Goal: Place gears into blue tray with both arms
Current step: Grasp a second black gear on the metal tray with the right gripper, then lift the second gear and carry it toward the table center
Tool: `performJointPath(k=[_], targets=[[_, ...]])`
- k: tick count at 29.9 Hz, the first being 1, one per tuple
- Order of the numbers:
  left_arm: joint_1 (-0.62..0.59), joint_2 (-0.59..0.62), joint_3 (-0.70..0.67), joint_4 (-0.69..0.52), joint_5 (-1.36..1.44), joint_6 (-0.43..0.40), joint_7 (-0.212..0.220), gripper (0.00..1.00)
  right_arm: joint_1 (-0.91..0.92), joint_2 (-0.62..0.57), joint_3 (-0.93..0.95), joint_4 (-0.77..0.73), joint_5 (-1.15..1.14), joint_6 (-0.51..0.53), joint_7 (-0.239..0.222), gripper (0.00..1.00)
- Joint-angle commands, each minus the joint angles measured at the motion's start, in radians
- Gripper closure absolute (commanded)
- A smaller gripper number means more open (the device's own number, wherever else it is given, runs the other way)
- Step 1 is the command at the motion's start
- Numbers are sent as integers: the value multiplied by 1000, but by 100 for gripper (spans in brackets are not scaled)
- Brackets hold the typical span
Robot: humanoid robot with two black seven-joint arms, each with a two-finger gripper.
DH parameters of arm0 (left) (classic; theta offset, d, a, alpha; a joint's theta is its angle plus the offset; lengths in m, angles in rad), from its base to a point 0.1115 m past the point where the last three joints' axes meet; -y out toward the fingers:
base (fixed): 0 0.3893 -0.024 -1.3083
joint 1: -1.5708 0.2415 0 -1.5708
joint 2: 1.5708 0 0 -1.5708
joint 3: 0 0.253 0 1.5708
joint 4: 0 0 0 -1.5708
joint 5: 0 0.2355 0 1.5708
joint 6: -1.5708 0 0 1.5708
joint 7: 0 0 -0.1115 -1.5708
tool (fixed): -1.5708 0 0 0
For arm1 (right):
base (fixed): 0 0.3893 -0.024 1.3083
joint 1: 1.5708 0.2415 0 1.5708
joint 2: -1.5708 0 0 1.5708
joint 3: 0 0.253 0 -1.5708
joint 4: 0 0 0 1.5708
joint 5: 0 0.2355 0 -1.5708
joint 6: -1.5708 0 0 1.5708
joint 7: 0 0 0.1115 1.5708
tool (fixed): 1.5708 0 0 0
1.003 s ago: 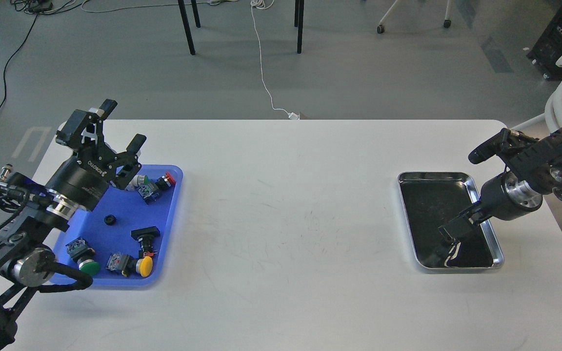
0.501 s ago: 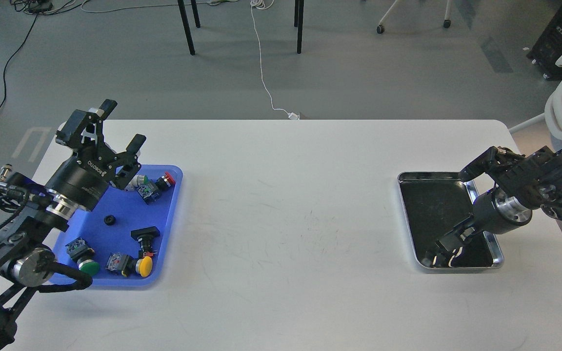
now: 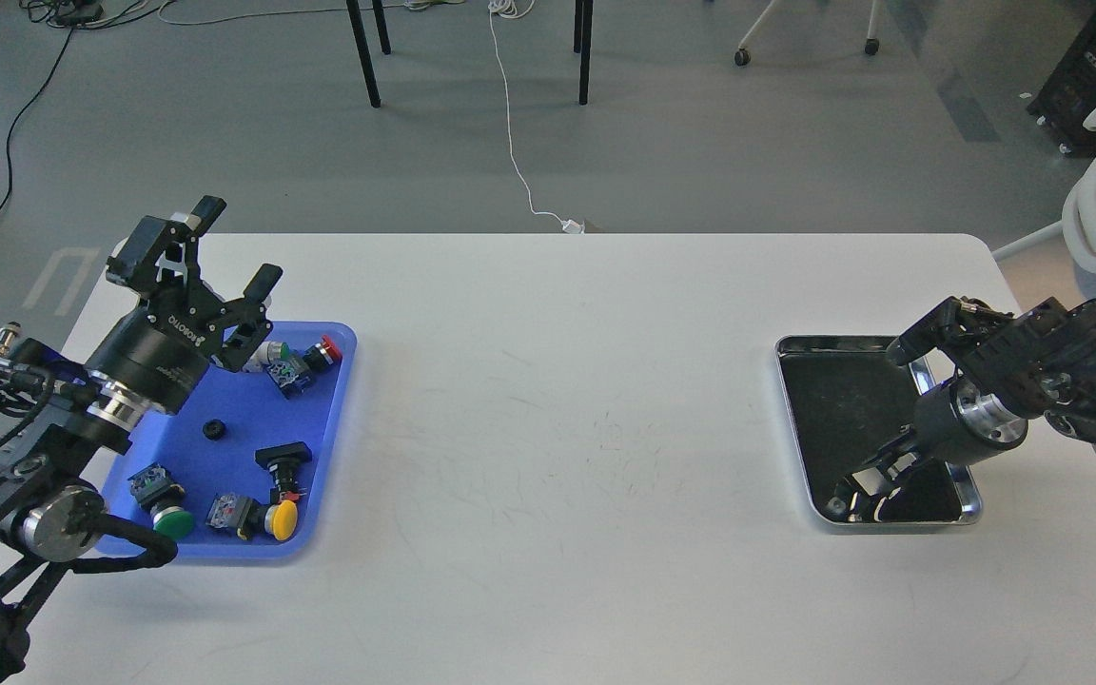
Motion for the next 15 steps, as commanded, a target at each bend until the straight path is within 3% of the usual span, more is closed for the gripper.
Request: performJointPath(k=[1,6,15], targets=[[0,0,0,0,1,0,0,2,0,-5,-2,1,0,-5,0,52],[0,2,0,0,1,-2,0,2,-6,-5,-2,6,-1,-37,0,70],[0,3,1,0,-1,-2,0,2,-5,-3,-20,9,0,-54,0,76]])
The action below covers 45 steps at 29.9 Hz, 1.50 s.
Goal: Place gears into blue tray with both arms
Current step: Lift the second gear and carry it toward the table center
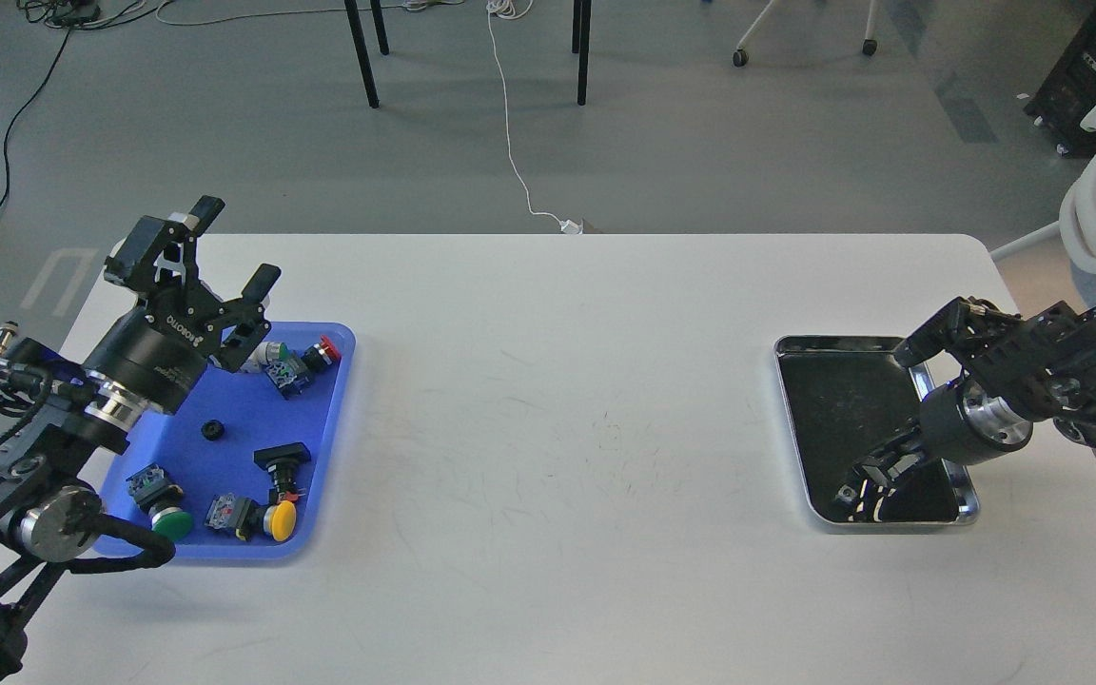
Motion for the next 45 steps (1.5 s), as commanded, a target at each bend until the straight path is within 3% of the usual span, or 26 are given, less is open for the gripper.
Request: performJointPath(k=[1,14,25,31,45], targets=[[0,-1,0,0,-1,0,0,2,5,-1,-1,5,1,0,1,76],[-5,3,2,0,-1,-2,0,2,214,27,2,94,16,0,1,76],[-2,17,-14,-2,-2,-2,0,2,246,355,-5,14,292,-60,1,76],[1,23,-20,-2,-2,-6,0,2,234,543,-96,-18,440,-166,1,74],[23,45,-44,-5,-2,-11,0,2,135,556,-150,-30,475,-222,1,73]])
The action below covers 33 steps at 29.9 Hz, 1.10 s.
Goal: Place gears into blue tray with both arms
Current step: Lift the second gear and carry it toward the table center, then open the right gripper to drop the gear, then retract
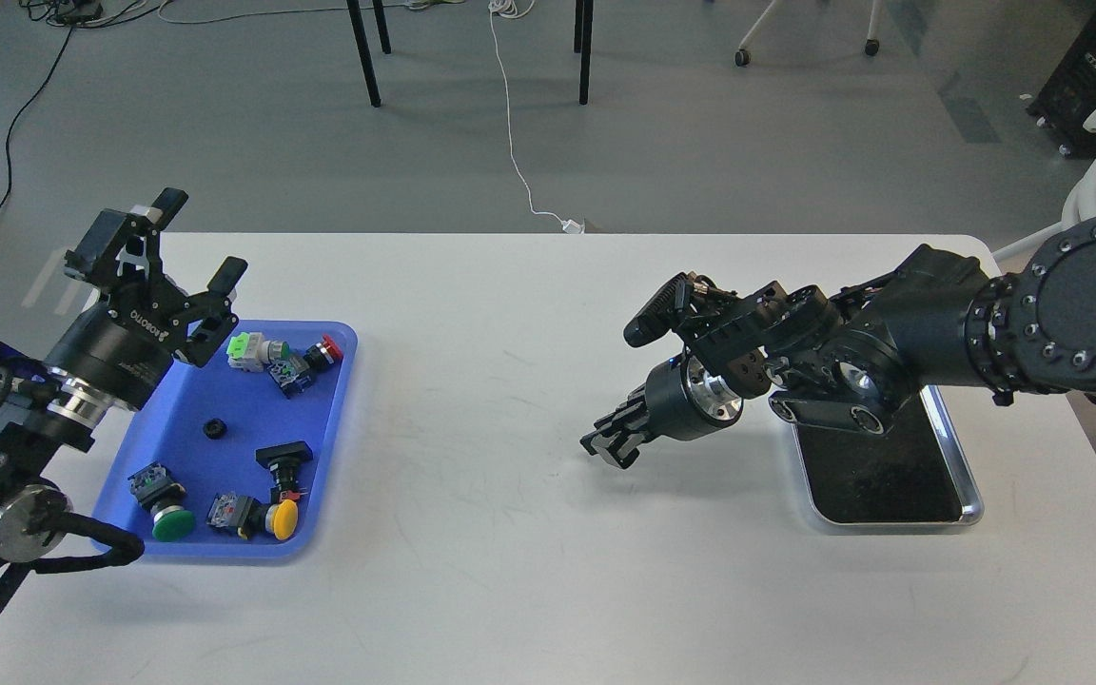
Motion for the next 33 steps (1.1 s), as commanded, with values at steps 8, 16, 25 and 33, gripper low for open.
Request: performJointPath(k=[8,16,25,33], targets=[[1,1,0,0,0,0,0,2,-32,0,8,3,2,-18,0,70],[9,6,0,0,0,0,0,2,-53,0,16,2,11,-23,0,63],[9,7,3,0,0,0,0,2,-19,-3,65,11,22,-29,0,28],[-2,21,15,-3,32,-2,0,2,-59,-317,322,54,203,-17,0,4]])
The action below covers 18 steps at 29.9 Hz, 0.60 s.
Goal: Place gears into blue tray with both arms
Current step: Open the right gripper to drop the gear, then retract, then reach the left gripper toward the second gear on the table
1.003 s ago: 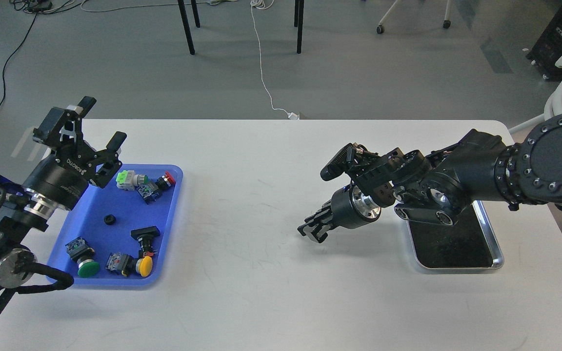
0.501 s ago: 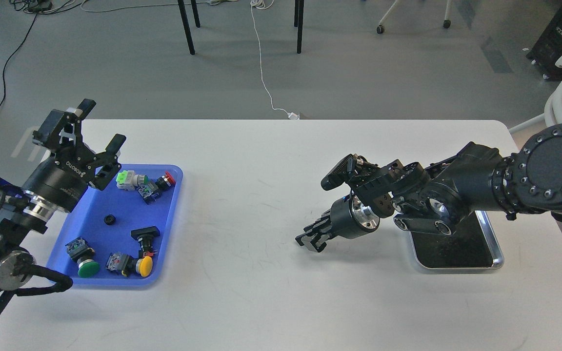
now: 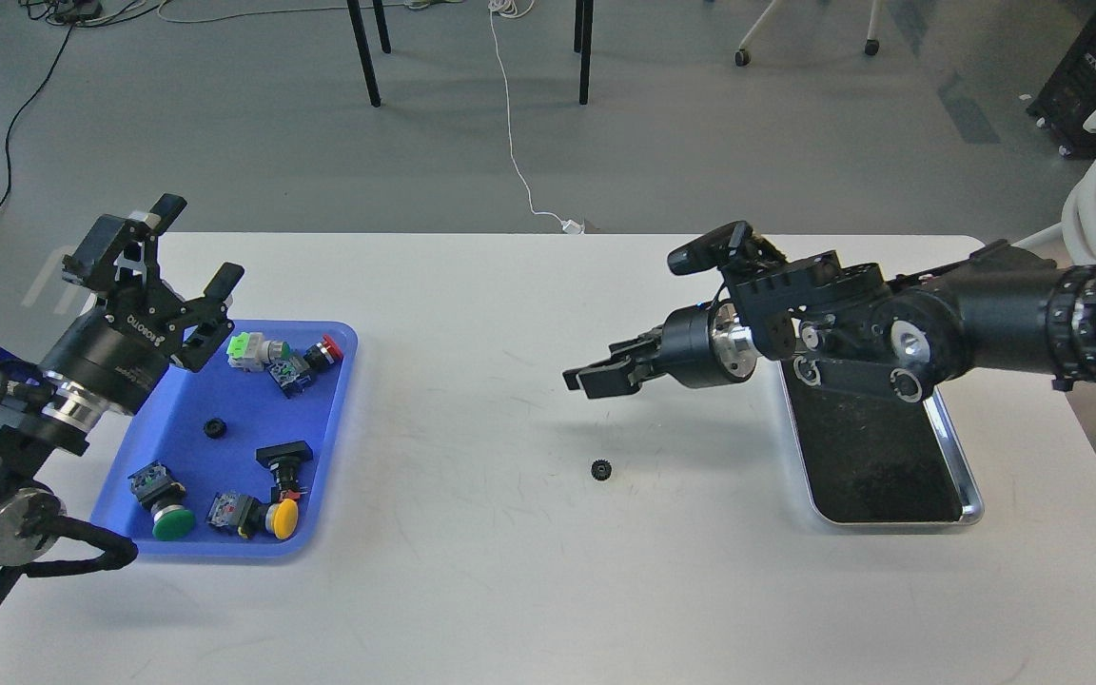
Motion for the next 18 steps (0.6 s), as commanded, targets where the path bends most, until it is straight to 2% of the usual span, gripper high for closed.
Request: performJointPath(k=[1,7,11,15,18], targets=[[-8,5,6,-10,51,-1,0,2,-60,-152,125,37,117,2,0,4],[-11,-1,13,-113,360,-1,0,2,-356,-341,499,78,372,2,0,4],[-34,-4,38,-184,655,0,0,2,-616,-378,793,86,501,34,0,5],[-153,-34,182,-193,966,8,0,2,-818,-389,1030,88,591,132,0,5],[-251,-56,307,-193,1144,12,0,2,-907,-416,1125,88,643,211,0,5]])
